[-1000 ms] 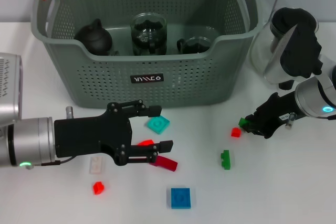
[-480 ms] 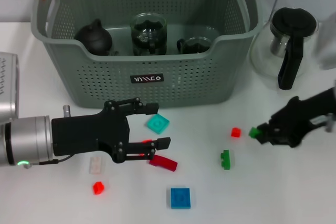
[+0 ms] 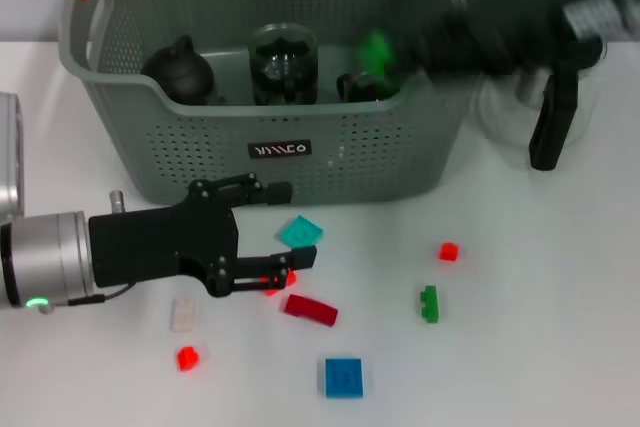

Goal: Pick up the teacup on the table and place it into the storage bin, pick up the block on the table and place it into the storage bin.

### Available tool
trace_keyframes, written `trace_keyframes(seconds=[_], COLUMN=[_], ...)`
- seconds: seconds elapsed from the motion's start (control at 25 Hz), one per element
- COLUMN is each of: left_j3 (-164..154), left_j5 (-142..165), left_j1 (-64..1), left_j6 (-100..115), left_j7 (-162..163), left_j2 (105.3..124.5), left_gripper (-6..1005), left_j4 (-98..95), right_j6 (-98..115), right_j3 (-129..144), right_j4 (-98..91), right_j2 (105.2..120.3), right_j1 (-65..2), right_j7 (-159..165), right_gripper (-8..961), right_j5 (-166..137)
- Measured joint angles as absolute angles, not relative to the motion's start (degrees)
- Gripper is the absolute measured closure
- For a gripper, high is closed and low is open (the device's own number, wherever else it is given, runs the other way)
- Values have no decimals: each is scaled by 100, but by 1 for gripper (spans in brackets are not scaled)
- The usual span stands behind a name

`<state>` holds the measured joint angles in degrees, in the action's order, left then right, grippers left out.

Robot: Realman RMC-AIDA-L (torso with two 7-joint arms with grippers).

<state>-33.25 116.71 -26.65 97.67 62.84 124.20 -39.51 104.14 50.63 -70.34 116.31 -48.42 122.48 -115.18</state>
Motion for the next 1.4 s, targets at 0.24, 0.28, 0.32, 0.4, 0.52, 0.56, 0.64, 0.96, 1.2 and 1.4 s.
trace_keyframes(seconds=[0.24,0.28,0.32,0.4,0.52,0.56,0.64,0.96,1.2,1.4], left_j3=[-3322,-3321,-3322,-3322,-3322,-3322,-3322,-3322,-3322,-3322], left_j5=[11671,11671,11670,11665,11664,11663,11663,11662,11663,11682], left_j1=[-2700,-2705,-2708,-2709,-2703,-2695,-2685,-2681,-2685,-2677], left_j6=[9765,9764,9764,9765,9763,9764,9764,9794,9839,9842], left_j7=[6262,6257,6256,6255,6255,6255,6255,6265,6280,6279], left_j2=[12419,12419,12419,12419,12419,12419,12419,12428,12427,12421], left_gripper=[244,244,244,245,245,245,246,247,248,249], left_j4=[-3955,-3956,-3956,-3953,-3941,-3940,-3935,-3928,-3939,-3948], right_j6=[8153,7761,7343,6775,6386,6336,6302,6938,8990,10684], right_j3=[5207,5246,5304,5446,5695,5749,5788,5739,5707,5736], right_j4=[-5328,-5002,-4697,-4279,-4084,-4121,-4225,-5541,-7176,-7866], right_j2=[11540,11543,11553,11589,11671,11693,11722,11845,11732,11589], right_j1=[-6114,-6285,-6433,-6609,-6648,-6626,-6567,-5949,-4789,-3867], right_j7=[11827,11745,11687,11612,11568,11568,11586,11684,11613,11556], right_gripper=[788,787,787,785,778,776,738,584,340,146], right_j5=[-12668,-12865,-13052,-13313,-13503,-13521,-13534,-13372,-11876,-11436])
